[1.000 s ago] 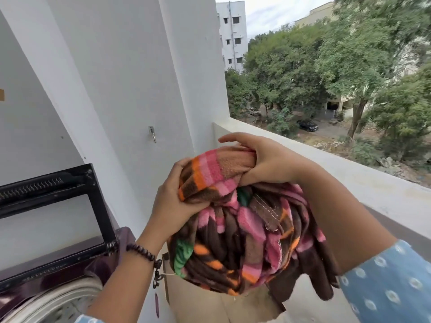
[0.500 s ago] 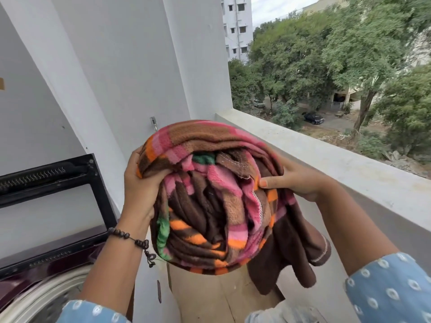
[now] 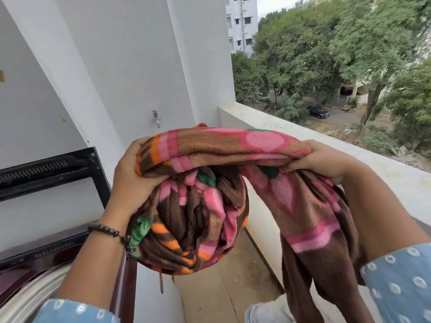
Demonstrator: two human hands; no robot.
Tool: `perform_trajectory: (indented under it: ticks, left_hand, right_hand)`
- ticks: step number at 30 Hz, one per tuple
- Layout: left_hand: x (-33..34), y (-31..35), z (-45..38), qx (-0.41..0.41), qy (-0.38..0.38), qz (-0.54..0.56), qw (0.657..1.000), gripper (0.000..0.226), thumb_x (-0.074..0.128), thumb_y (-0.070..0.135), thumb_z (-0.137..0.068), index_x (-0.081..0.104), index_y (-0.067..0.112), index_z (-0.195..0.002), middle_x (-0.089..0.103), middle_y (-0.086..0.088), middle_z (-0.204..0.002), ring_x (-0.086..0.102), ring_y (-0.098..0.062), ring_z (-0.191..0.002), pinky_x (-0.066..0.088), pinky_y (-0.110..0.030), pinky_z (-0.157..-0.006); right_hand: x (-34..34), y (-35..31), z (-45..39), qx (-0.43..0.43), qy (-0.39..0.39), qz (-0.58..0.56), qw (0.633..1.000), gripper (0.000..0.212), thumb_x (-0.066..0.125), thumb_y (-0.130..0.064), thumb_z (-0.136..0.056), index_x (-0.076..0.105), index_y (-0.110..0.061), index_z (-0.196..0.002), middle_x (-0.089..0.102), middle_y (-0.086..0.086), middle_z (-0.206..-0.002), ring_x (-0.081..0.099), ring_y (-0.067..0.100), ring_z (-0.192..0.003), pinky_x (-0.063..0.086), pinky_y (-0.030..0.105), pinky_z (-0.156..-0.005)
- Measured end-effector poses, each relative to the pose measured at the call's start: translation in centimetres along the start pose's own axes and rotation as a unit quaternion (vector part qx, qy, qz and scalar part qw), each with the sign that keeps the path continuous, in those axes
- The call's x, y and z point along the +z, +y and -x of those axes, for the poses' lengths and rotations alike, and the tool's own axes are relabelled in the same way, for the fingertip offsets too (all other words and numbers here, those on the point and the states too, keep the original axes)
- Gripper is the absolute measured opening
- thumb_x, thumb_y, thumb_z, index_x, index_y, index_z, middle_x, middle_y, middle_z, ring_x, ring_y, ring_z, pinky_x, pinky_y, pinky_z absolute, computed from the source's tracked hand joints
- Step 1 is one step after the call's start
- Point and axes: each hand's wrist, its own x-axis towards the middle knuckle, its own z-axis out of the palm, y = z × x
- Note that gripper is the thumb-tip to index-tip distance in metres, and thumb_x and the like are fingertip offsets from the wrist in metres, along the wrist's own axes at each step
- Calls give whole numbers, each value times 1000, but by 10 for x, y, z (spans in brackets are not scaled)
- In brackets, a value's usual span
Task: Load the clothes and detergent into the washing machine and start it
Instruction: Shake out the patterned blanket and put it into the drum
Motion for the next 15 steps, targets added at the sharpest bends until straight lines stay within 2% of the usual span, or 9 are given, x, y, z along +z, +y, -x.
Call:
perform_trajectory:
  ticks: [4, 6, 8, 10, 12, 14, 15]
  left_hand:
    - [4, -3, 2, -12, 56, -22, 998, 58, 86, 3, -69, 61, 34, -111, 70, 19, -99, 65, 0, -93, 50, -18, -84]
    - [9, 0, 2, -33, 95, 20, 995, 53, 82, -1, -72, 62, 28, -111, 70, 17, -97, 66, -3, -93, 53, -21, -85]
    - [13, 1, 1, -58, 136, 91, 985, 47, 78, -6, -74, 63, 19, -111, 71, 11, -98, 66, -9, -94, 55, -25, -85]
    - [17, 2, 1, -89, 176, 156, 968, 45, 77, -7, -74, 63, 12, -114, 71, -2, -105, 67, -14, -97, 56, -27, -85]
    - [20, -1, 0, -130, 230, 216, 940, 39, 76, -4, -73, 66, 11, -107, 71, -5, -104, 69, -14, -93, 57, -26, -80]
    - [21, -8, 0, -176, 287, 276, 900, 29, 75, -2, -74, 68, 15, -97, 73, -2, -96, 71, -11, -83, 57, -27, -73]
    - [22, -13, 0, -195, 311, 309, 877, 27, 75, 0, -74, 68, 13, -97, 73, -4, -96, 72, -12, -82, 57, -28, -73]
  right_hand:
    - [-2, -13, 3, -58, 35, 14, 998, 32, 66, 17, -79, 71, -12, -93, 76, 4, -86, 71, 16, -78, 60, 28, -76]
    - [8, -10, 3, -75, 29, 14, 997, 39, 67, 16, -78, 70, -15, -101, 77, -2, -89, 72, 13, -83, 57, 23, -76]
    - [20, 1, 0, -88, 39, -29, 995, 42, 73, 10, -77, 68, -17, -109, 76, -1, -96, 70, 18, -94, 57, 27, -84]
    - [29, 13, -1, -98, 28, -111, 989, 47, 85, -13, -71, 66, -21, -113, 73, 6, -108, 67, 26, -105, 54, 37, -93]
    - [38, 28, 0, -90, 2, -178, 980, 76, 93, -40, -56, 60, -27, -124, 66, 7, -124, 64, 23, -113, 53, 37, -95]
    - [47, 44, 4, -65, -13, -183, 981, 105, 91, -54, -49, 45, -33, -141, 55, 3, -139, 59, 20, -123, 53, 34, -93]
    - [54, 51, 7, -49, -24, -180, 982, 112, 90, -57, -49, 37, -38, -145, 50, 0, -143, 56, 19, -126, 53, 34, -92]
